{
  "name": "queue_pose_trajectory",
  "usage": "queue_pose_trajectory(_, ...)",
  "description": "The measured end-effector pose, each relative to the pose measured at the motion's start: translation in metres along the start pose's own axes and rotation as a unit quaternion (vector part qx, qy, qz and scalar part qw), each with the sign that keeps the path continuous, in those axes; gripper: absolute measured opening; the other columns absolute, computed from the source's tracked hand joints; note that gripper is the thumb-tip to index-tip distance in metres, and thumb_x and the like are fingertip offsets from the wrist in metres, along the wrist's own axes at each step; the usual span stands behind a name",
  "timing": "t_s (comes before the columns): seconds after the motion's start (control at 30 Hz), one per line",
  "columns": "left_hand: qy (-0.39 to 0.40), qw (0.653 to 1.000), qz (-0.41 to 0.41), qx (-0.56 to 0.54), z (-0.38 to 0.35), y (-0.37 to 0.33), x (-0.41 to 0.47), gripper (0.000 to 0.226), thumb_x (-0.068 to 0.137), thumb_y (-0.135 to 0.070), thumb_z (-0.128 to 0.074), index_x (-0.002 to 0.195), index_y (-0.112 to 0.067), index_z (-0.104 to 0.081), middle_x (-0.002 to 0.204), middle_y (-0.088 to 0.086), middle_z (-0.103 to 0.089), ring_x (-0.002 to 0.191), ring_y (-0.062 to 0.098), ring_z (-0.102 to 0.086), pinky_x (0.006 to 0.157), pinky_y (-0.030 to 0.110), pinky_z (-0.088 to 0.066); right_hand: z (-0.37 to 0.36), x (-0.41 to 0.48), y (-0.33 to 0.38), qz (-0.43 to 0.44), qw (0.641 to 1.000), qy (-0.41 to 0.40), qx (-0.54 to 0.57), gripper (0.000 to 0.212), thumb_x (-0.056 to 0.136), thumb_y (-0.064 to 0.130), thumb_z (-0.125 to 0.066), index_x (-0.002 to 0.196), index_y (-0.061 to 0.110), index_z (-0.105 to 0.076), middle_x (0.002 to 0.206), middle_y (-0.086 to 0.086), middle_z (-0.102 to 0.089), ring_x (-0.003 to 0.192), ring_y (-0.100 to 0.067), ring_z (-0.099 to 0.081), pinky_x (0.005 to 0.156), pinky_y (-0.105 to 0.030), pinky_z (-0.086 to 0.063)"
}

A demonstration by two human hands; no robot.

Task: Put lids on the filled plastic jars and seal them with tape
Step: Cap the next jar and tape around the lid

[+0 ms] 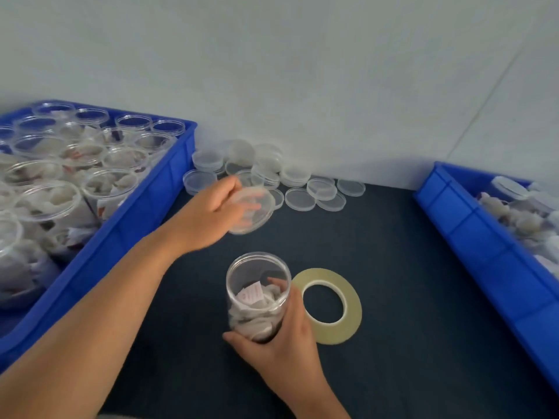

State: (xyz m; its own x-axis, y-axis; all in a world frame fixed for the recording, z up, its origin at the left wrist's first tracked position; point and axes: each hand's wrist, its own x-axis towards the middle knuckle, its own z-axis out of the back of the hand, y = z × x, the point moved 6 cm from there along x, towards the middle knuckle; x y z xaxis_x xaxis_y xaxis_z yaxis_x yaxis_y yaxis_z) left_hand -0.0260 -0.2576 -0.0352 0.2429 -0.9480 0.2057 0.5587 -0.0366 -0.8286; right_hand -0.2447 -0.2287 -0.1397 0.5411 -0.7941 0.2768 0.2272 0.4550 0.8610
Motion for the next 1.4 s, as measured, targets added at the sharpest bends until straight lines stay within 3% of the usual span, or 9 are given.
queue_pose_trajectory(0.1, 0.080, 0.997, 0.013, 0.001, 0.004, -0.016, -0.069, 0.007, 0.098, -0.037, -0.054, 0.096, -0.030, -0.056, 0.109, -0.018, -0.072, 0.090, 0.002, -0.071, 0.069, 0.023, -0.052, 0.001, 0.000, 0.001, -0.002, 1.000, 0.002, 0.003, 0.091, 0.061, 0.054, -0.096, 0.129, 0.062, -0.036, 0.131, 0.033, -0.053, 0.126, 0.005, -0.055, 0.097, -0.008, -0.045)
queue_pose_trajectory(0.2, 0.133, 0.990, 0.019, 0.042, 0.000, -0.023, -0.110, 0.034, 0.092, -0.056, -0.056, 0.124, -0.047, -0.051, 0.130, -0.025, -0.060, 0.114, 0.002, -0.064, 0.089, 0.036, -0.056, -0.001, -0.003, 0.005, 0.004, 1.000, 0.010, -0.015, 0.094, 0.063, 0.057, -0.094, 0.135, 0.056, -0.034, 0.132, 0.035, -0.050, 0.129, 0.007, -0.051, 0.099, -0.006, -0.041)
queue_pose_trajectory(0.33, 0.136, 0.985, 0.002, 0.102, -0.015, -0.037, -0.130, 0.075, 0.073, -0.088, -0.064, 0.134, -0.067, -0.024, 0.136, -0.045, -0.034, 0.125, -0.016, -0.045, 0.095, 0.025, -0.052, -0.005, -0.008, 0.013, 0.035, 0.998, 0.024, -0.041, 0.094, 0.068, 0.050, -0.092, 0.138, 0.061, -0.032, 0.135, 0.031, -0.052, 0.124, 0.003, -0.057, 0.093, -0.010, -0.047)
queue_pose_trajectory(0.43, 0.120, 0.958, -0.067, 0.251, -0.028, -0.052, -0.123, 0.098, 0.068, -0.097, -0.054, 0.153, -0.064, -0.015, 0.136, -0.040, -0.027, 0.123, -0.015, -0.031, 0.088, 0.017, -0.039, -0.006, -0.009, 0.014, 0.044, 0.997, 0.026, -0.050, 0.093, 0.072, 0.055, -0.090, 0.143, 0.061, -0.031, 0.139, 0.027, -0.054, 0.125, 0.000, -0.058, 0.091, -0.017, -0.053)
queue_pose_trajectory(0.77, 0.125, 0.914, -0.004, 0.385, -0.054, -0.059, -0.105, 0.080, 0.094, -0.079, -0.031, 0.163, -0.043, -0.013, 0.157, -0.007, -0.035, 0.141, 0.015, -0.039, 0.103, 0.037, -0.047, -0.004, -0.007, 0.011, 0.045, 0.999, 0.008, -0.029, 0.086, 0.073, 0.057, -0.091, 0.141, 0.047, -0.039, 0.133, 0.022, -0.059, 0.121, -0.006, -0.063, 0.089, -0.028, -0.059)
queue_pose_trajectory(0.9, 0.145, 0.928, -0.011, 0.342, -0.066, -0.058, -0.107, 0.070, 0.096, -0.076, -0.040, 0.154, -0.043, -0.019, 0.151, -0.012, -0.027, 0.140, 0.013, -0.031, 0.097, 0.031, -0.038, -0.004, -0.006, 0.009, 0.050, 0.998, 0.006, -0.039, 0.079, 0.072, 0.053, -0.090, 0.135, 0.045, -0.043, 0.125, 0.023, -0.058, 0.113, -0.005, -0.064, 0.081, -0.023, -0.058)
queue_pose_trajectory(1.07, 0.089, 0.924, -0.088, 0.363, -0.075, -0.060, -0.115, 0.084, 0.072, -0.098, -0.046, 0.137, -0.045, -0.038, 0.132, -0.022, -0.035, 0.122, 0.003, -0.038, 0.093, 0.023, -0.036, -0.007, -0.005, 0.003, 0.022, 0.998, 0.029, -0.047, 0.078, 0.067, 0.057, -0.089, 0.127, 0.048, -0.040, 0.116, 0.022, -0.059, 0.102, -0.002, -0.067, 0.074, -0.024, -0.060)
queue_pose_trajectory(1.27, 0.138, 0.961, -0.177, 0.162, -0.057, -0.065, -0.119, 0.025, 0.091, -0.066, -0.065, 0.101, -0.043, -0.068, 0.118, -0.024, -0.060, 0.116, 0.007, -0.060, 0.091, 0.032, -0.052, -0.009, -0.010, 0.003, 0.034, 0.992, 0.116, 0.038, 0.101, 0.065, 0.053, -0.098, 0.146, 0.037, -0.040, 0.137, 0.013, -0.061, 0.127, -0.012, -0.062, 0.095, -0.039, -0.059)
queue_pose_trajectory(1.4, 0.155, 0.952, -0.214, 0.154, -0.063, -0.072, -0.124, 0.017, 0.094, -0.053, -0.067, 0.102, -0.041, -0.077, 0.121, -0.027, -0.065, 0.127, 0.004, -0.058, 0.105, 0.034, -0.048, -0.007, -0.008, 0.012, 0.084, 0.989, 0.104, 0.060, 0.094, 0.071, 0.037, -0.099, 0.149, 0.028, -0.046, 0.143, 0.007, -0.059, 0.135, -0.020, -0.058, 0.103, -0.047, -0.055)
